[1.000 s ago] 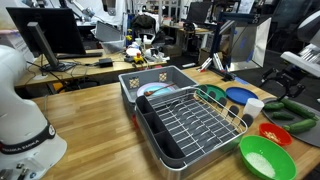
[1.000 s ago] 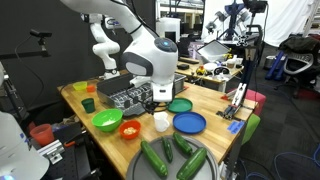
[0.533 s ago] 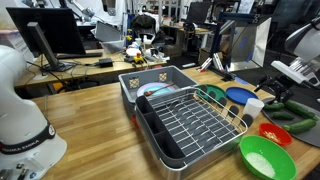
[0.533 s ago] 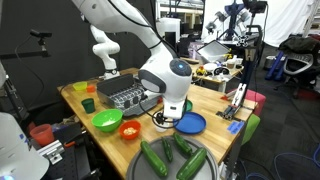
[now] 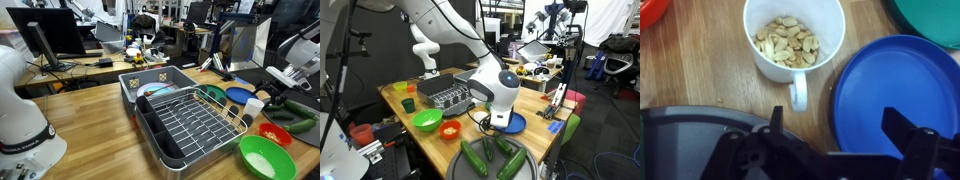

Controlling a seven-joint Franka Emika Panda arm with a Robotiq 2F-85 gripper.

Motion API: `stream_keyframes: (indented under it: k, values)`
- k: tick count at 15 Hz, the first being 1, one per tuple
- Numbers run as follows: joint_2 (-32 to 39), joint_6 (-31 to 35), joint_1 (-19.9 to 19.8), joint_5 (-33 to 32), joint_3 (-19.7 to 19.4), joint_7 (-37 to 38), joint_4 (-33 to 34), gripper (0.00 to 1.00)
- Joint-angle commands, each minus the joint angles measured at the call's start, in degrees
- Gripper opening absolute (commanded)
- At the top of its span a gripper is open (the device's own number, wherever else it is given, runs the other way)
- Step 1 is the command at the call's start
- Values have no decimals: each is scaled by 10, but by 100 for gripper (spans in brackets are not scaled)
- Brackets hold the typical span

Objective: Pour the contents in the white mug into the orange bowl

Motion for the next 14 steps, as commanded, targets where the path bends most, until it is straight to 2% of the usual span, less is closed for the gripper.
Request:
stream_keyframes:
  k: [1, 12, 13, 14]
  values:
    - [6, 0, -1, 11, 1, 4, 9, 100]
    - [-7, -7, 2, 32, 8, 1, -20, 100]
    - [-6, -7, 2, 33, 7, 0, -21, 93]
    - [-5, -8, 2, 35, 7, 0, -21, 81]
